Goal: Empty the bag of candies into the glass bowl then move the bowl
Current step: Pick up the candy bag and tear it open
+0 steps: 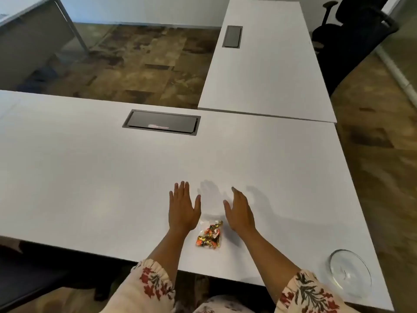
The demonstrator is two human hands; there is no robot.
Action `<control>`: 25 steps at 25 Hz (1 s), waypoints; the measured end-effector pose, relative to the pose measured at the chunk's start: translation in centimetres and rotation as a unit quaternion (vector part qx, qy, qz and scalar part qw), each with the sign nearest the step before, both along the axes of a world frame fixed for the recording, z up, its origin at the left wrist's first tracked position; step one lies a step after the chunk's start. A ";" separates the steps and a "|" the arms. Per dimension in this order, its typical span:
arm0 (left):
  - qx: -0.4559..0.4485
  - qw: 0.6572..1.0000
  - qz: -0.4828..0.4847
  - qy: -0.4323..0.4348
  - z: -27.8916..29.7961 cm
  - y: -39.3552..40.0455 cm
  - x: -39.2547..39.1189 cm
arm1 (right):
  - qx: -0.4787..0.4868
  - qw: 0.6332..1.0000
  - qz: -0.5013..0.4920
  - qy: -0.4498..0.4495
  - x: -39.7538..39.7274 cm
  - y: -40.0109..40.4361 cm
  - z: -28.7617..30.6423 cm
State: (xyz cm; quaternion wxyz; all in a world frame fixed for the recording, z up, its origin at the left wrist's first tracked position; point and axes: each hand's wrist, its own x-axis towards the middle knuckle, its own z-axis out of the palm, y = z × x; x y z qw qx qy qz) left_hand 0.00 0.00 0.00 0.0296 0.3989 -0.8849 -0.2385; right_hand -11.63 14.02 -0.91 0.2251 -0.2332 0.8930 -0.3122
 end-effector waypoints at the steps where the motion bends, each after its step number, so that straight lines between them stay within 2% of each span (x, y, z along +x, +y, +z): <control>1: 0.048 0.998 0.037 -0.001 -0.8 0.3 0.4 | -0.006 0.999 -0.020 -0.038 0.5 0.1 -0.8; 3: 0.147 0.985 0.094 -0.015 -2.2 1.3 1.4 | 0.003 0.994 -0.039 -0.100 1.9 0.7 -2.2; 6: 0.255 0.958 0.122 -0.046 -3.9 2.8 2.2 | 0.013 0.986 -0.076 -0.146 4.1 1.1 -3.8; 8: 0.285 0.947 0.141 -0.035 -4.4 3.0 2.1 | 0.003 0.980 -0.121 -0.155 4.8 0.7 -4.1; 13: 0.371 0.897 0.241 0.003 -4.7 3.4 1.2 | -0.002 0.939 -0.217 -0.265 5.4 -0.6 -4.4; 17: 0.422 0.858 0.293 0.023 -5.1 3.8 1.2 | -0.008 0.928 -0.212 -0.305 5.1 -0.3 -4.6; 20: 0.422 0.854 0.300 0.046 -5.7 3.8 1.6 | -0.025 0.932 -0.168 -0.319 4.9 0.2 -4.3; 22: 0.414 0.859 0.291 0.076 -5.4 3.8 1.5 | -0.035 0.948 -0.130 -0.289 4.5 0.6 -3.9; 25: 0.343 0.914 0.199 0.090 -4.2 3.4 0.9 | -0.074 0.969 -0.076 -0.224 3.3 1.3 -2.7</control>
